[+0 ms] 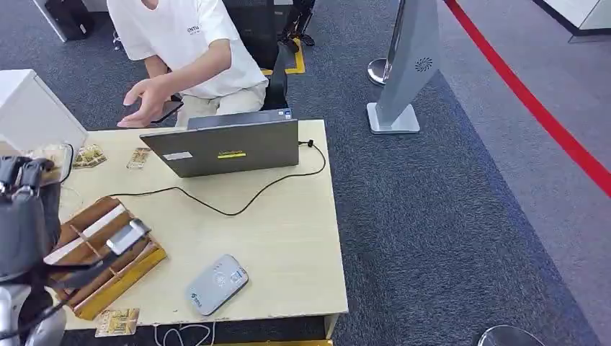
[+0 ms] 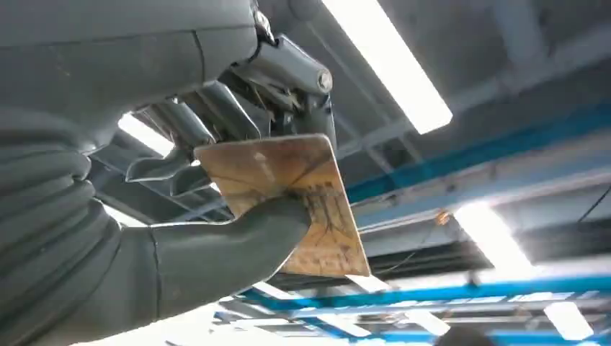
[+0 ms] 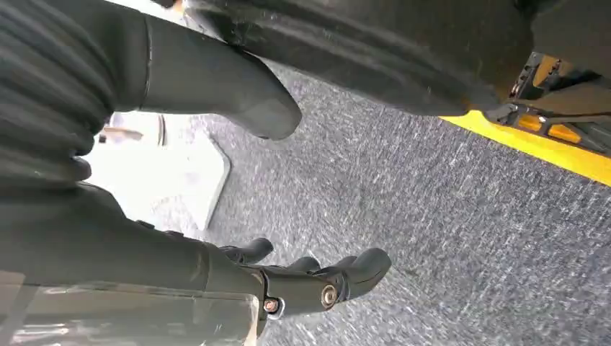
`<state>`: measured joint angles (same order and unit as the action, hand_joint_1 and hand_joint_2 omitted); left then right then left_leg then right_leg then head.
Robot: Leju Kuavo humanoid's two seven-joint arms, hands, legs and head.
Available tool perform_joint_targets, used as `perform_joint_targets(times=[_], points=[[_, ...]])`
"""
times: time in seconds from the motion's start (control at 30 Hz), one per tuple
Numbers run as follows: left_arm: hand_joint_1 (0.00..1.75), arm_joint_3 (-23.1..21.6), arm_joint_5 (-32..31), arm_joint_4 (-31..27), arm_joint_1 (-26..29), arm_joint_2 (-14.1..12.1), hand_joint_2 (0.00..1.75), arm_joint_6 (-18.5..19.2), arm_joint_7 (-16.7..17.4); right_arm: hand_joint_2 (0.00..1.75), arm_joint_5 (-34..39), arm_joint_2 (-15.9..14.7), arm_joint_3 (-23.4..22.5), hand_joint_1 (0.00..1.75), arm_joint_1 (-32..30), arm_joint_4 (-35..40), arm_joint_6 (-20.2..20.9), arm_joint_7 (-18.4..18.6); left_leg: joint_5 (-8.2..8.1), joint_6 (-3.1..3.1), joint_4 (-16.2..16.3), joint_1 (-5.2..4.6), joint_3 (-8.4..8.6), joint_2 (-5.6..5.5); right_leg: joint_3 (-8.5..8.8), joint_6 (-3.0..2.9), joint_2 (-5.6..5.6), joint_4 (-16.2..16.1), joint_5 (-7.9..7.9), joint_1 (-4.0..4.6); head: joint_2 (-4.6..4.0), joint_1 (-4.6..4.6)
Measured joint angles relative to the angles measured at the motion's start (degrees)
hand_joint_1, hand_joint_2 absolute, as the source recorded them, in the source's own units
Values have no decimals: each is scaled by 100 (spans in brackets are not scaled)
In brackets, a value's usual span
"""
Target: Pass the card to the sensor for recognition and then transmit it.
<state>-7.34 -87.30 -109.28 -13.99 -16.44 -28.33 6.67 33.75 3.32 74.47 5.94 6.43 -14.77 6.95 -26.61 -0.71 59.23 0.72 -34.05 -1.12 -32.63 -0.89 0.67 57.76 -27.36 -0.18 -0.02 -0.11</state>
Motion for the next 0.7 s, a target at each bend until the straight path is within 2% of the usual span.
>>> perform_joint_targets(times=[0.03,0.1,0.17,0.33,0.47,0.7], points=[[175,59,-15,649,-375,-44,175,-92,0,175,-15,-4,44,0,9,0,26,0,1,0,0,0,1,6,-3,-3,6,1,3,0,-2,-2],[175,120,-26,1405,-784,-98,175,-238,13,175,-15,-13,83,0,16,0,52,0,4,0,1,0,2,15,-5,1,14,4,8,0,-2,-4],[175,161,-41,2613,-1371,-175,175,-439,129,175,-17,-20,159,0,27,-2,76,0,9,-1,1,0,2,28,-9,0,30,5,16,0,-2,-7],[175,166,-46,4261,-2153,-251,175,-511,339,175,-15,-28,253,0,39,-11,142,20,8,0,1,0,-6,41,-20,0,44,5,16,0,-2,-9],[175,166,-48,5006,-2481,-247,175,-507,417,175,-13,-28,303,0,43,-24,159,24,5,3,2,-1,-16,44,-31,1,47,3,15,0,-2,-9],[175,166,-48,5510,-2669,-205,175,-502,450,175,-13,-28,323,0,44,-26,164,24,4,4,2,-1,-23,46,-39,1,48,2,15,-1,-2,-9]])
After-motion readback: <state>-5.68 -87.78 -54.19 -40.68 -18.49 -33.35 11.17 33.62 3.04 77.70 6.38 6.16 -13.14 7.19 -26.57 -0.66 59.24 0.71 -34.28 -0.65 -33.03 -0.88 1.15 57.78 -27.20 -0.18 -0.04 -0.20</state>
